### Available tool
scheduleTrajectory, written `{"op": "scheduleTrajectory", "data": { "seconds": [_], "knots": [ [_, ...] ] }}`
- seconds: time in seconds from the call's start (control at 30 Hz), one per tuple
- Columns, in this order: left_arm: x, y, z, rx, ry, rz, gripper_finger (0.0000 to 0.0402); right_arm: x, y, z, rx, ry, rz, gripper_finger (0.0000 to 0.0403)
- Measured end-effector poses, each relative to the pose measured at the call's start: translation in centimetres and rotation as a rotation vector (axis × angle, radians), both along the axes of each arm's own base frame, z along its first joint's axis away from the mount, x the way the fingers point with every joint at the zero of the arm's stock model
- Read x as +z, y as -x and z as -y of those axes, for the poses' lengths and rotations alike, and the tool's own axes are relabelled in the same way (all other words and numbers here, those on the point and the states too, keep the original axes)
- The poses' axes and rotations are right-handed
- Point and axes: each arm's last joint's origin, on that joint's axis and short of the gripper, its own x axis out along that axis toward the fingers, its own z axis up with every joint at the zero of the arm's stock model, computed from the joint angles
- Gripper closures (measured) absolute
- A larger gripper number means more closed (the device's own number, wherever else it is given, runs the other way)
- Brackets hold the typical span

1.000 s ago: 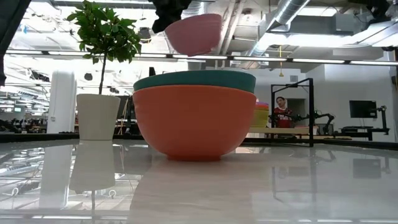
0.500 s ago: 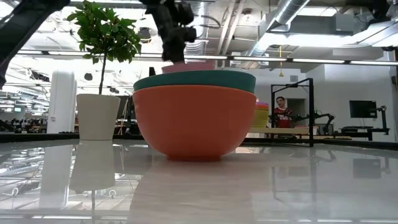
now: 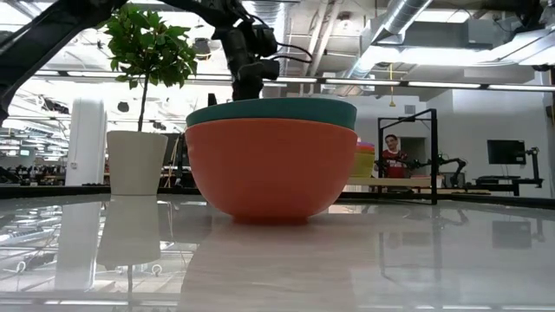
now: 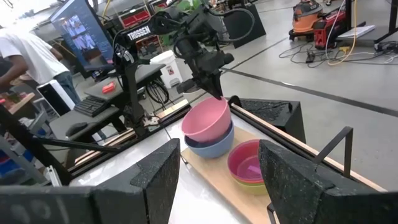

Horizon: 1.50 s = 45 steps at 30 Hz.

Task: Place and stack bowls onto a shelf
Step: Stack the big pink bowl on top of the big blue bowl on the shelf

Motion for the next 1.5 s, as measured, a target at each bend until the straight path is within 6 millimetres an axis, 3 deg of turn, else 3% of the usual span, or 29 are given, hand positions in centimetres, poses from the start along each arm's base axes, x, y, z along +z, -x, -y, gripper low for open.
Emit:
{"op": "scheduleTrajectory", "data": {
  "seconds": [0.17, 0.5, 0.73, 0.9, 1.03, 1.1, 1.5],
  "knots": [
    [-0.3, -0.1, 0.1, -0.017, 0.01, -0.023, 0.0375, 0.0, 0.0, 0.0, 0.0, 0.0, 0.0, 0.0161],
    [-0.3, -0.4, 0.3, -0.013, -0.018, -0.022, 0.0278, -0.2, 0.1, 0.0, 0.0, 0.015, -0.02, 0.0161],
    [3.1, -0.2, 0.4, 0.017, -0.072, 0.063, 0.0254, -0.2, 0.1, 0.1, 0.001, 0.019, -0.024, 0.0161],
    [5.7, 0.1, 0.7, 0.046, -0.078, 0.154, 0.0277, -0.3, 0.1, 0.1, 0.001, 0.022, -0.029, 0.0161],
    [5.8, 0.4, 1.0, 0.029, 0.033, 0.212, 0.036, -0.3, 0.1, 0.1, 0.003, 0.023, -0.03, 0.0161],
    [5.6, 0.5, 1.3, 0.019, 0.078, 0.196, 0.0389, -0.3, 0.1, 0.1, 0.002, 0.023, -0.031, 0.0161],
    [1.1, 0.2, 0.5, 0.043, 0.154, 0.096, 0.0401, -0.3, 0.1, 0.1, 0.003, 0.024, -0.032, 0.0161]
  ]
}}
